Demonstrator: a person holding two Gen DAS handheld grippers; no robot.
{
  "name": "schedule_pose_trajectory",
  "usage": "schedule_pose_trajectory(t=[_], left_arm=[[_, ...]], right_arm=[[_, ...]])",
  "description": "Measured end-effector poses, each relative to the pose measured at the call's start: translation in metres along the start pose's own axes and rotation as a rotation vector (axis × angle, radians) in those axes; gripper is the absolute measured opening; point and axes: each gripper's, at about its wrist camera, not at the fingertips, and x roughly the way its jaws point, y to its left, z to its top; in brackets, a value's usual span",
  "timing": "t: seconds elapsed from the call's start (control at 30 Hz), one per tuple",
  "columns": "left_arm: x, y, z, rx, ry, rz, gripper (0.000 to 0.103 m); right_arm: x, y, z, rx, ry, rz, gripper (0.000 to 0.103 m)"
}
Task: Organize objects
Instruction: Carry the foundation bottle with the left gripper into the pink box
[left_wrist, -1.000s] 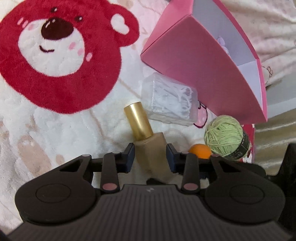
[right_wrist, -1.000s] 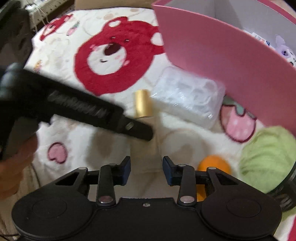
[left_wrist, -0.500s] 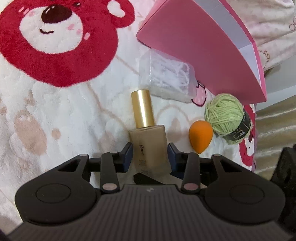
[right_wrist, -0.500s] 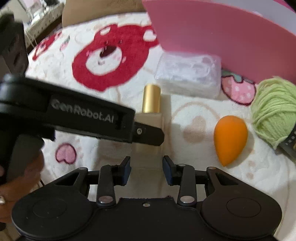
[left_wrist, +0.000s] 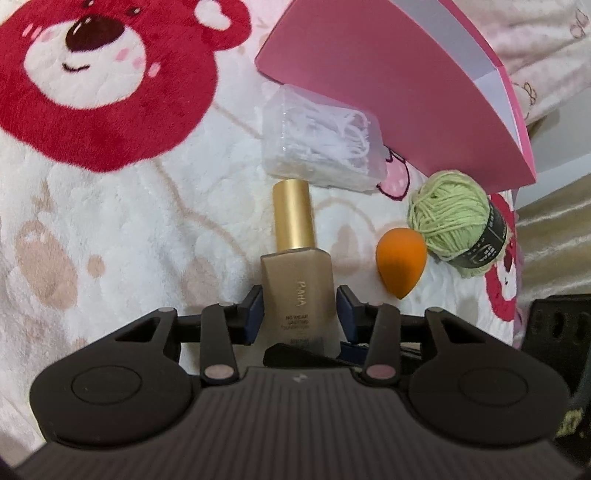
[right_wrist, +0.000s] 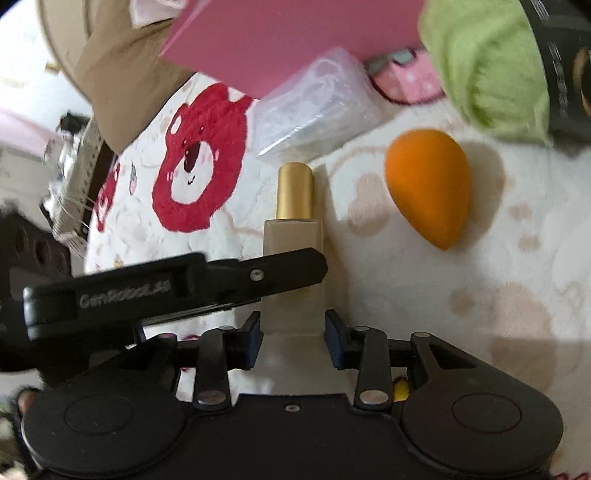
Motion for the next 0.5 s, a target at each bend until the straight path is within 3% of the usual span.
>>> schedule_pose_trajectory(t=[0.1, 0.17, 0.2, 0.27, 0.37, 0.5], left_arm=[[0.000, -0.002, -0.002, 0.026, -0.004, 0.012, 0.040], [-0.001, -0.002, -0.002, 0.025, -0.007, 0.013, 0.040], [-0.001, -0.002, -0.002, 0.027, -0.007, 0.013, 0.040], [-0.001, -0.003, -0.002, 0.033, -0.008, 0.016, 0.040], [-0.004, -0.004, -0.002, 0.053, -0.013, 0.035, 0.039], [-0.010, 0.001, 0.001, 0.013, 0.014, -0.007, 0.037]], right_arm=[[-0.002, 0.019, -0.003, -0.149, -0.031, -0.095, 0.044], [-0.004, 0.029, -0.006, -0.238, -0.068, -0.165, 0.057], [-0.007, 0.031, -0.007, -0.262, -0.085, -0.184, 0.058], [-0.009, 0.029, -0.006, -0.259, -0.099, -0.166, 0.058], [-0.006, 0.020, -0.007, -0.231, -0.129, -0.096, 0.045], [-0.008, 0.018, -0.009, -0.207, -0.135, -0.069, 0.045]])
